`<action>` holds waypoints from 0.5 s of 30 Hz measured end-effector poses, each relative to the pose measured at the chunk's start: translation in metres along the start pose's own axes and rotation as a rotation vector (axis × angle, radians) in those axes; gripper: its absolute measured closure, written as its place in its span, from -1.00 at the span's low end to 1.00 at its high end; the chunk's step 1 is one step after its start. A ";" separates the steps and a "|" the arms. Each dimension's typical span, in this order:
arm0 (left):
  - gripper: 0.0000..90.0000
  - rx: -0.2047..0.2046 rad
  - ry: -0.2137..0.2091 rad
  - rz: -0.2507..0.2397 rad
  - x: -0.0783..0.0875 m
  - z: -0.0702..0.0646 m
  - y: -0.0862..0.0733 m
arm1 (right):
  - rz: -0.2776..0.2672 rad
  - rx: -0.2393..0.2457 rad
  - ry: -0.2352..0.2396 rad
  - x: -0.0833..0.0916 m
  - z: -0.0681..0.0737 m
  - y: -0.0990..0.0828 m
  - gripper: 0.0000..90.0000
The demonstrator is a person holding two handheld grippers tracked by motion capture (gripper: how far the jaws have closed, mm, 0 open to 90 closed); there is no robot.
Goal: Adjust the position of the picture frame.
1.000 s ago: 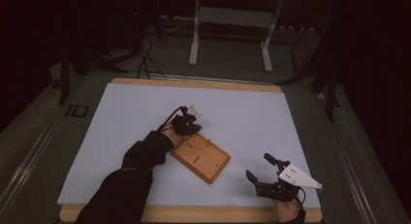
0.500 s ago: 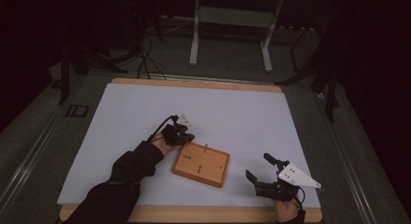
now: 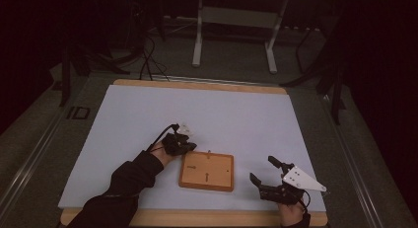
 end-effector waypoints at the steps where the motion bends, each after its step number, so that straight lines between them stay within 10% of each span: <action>1: 1.00 0.001 0.001 0.001 0.001 -0.001 -0.001 | 0.001 0.000 -0.001 0.000 0.000 0.000 -0.71; 15: 1.00 -0.008 -0.011 0.005 0.003 -0.010 -0.006 | 0.003 -0.002 0.001 -0.001 0.000 0.000 -0.71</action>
Point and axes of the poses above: each handheld gripper's, and its own axes: x roughly backward along the jaws, y roughly out of its top, z roughly to its left, the point moved 8 cm from there along -x, roughly forward along the jaws, and after that the axes turned 7 degrees about x, right-handed, at the moved point
